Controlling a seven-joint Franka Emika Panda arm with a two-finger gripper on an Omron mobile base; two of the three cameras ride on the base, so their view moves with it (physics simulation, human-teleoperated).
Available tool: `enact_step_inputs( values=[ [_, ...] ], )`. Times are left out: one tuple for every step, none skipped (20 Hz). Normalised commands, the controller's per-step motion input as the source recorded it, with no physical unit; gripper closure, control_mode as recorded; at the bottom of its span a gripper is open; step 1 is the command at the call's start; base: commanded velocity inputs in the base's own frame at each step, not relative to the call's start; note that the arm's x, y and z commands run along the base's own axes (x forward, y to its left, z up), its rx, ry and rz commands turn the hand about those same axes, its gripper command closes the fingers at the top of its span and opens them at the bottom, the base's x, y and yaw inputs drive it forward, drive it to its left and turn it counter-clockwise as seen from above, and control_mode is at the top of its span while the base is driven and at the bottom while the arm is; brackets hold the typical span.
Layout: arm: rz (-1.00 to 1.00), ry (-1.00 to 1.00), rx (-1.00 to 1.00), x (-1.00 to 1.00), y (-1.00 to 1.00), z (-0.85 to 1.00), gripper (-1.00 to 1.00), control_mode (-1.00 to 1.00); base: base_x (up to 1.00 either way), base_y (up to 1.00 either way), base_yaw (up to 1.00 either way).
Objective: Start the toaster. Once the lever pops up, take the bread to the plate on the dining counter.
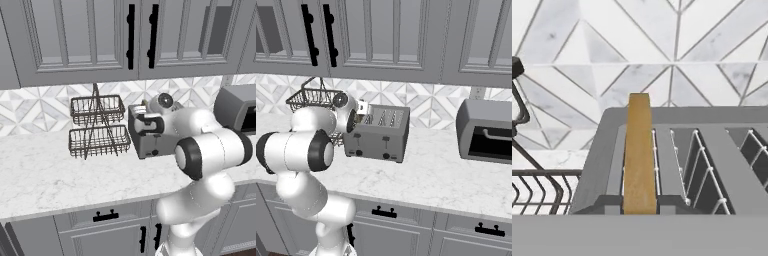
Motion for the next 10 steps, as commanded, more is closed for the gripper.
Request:
enact_step_inputs(
  values=[
    [0.00,-0.13,0.00,-0.32,0.00,0.42,1.00,-1.00,0.00,0.00,0.00],
    [0.00,-0.12,0.00,-0.29,0.00,0.46,1.00,-1.00,0.00,0.00,0.00],
    [0.00,-0.06,0.00,-0.24,0.00,0.56,1.00,-1.00,0.00,0.00,0.00],
    [0.00,-0.07,0.00,-0.25,0.00,0.57,1.00,-1.00,0.00,0.00,0.00],
    [0.00,-0.07,0.00,-0.31,0.00,0.64,1.00,-1.00,0.00,0.00,0.00],
    [0.00,-0.03,0.00,-0.26,0.00,0.74,1.00,-1.00,0.00,0.00,0.00],
    [0.00,0.00,0.00,-0.25,0.00,0.76,1.00,-1.00,0.00,0.00,0.00],
    [-0.01,0.00,0.00,-0.26,0.00,0.74,1.00,-1.00,0.00,0.00,0.00],
    [-0.02,0.00,0.00,-0.36,0.00,0.74,1.00,-1.00,0.00,0.00,0.00],
    [-0.02,0.00,0.00,-0.38,0.00,0.79,1.00,-1.00,0.00,0.00,0.00]
  ],
)
